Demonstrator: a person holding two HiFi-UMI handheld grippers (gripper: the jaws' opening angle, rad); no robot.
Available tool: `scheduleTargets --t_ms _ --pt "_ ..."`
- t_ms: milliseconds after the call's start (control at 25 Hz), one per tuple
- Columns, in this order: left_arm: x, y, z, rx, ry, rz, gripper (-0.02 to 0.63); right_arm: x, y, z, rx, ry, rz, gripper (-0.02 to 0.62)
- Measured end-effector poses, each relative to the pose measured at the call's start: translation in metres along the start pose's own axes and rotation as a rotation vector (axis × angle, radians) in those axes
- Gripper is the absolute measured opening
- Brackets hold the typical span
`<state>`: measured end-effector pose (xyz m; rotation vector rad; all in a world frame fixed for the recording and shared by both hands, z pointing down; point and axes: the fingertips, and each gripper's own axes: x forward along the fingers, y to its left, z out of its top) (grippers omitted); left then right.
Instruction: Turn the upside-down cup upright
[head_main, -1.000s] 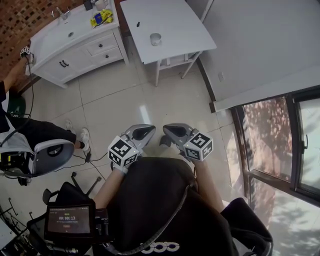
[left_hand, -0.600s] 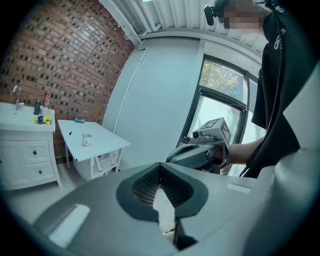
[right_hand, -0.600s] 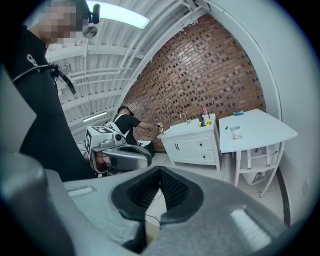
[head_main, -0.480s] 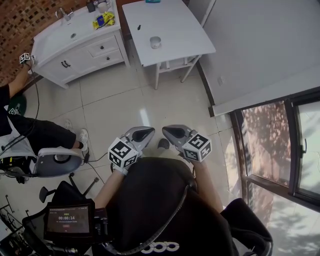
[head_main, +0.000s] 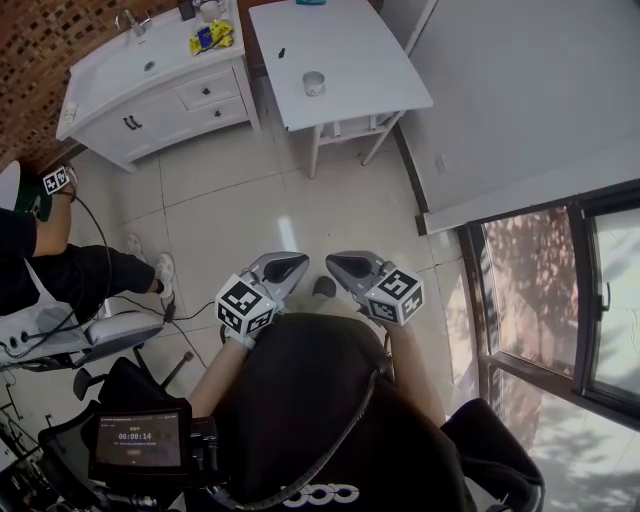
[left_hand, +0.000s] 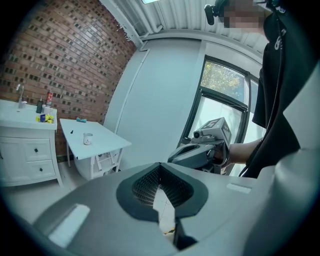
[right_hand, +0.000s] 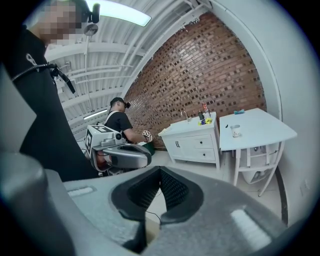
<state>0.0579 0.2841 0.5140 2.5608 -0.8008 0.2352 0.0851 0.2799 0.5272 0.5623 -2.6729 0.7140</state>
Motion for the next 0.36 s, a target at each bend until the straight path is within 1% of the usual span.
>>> scheduleTargets --t_ms 360 --pt "-0.0056 0.0017 -0.004 -0.005 -0.007 0.003 0.015 0.0046 0.0051 -0.0009 -0.01 0.002 -0.002 -0.008"
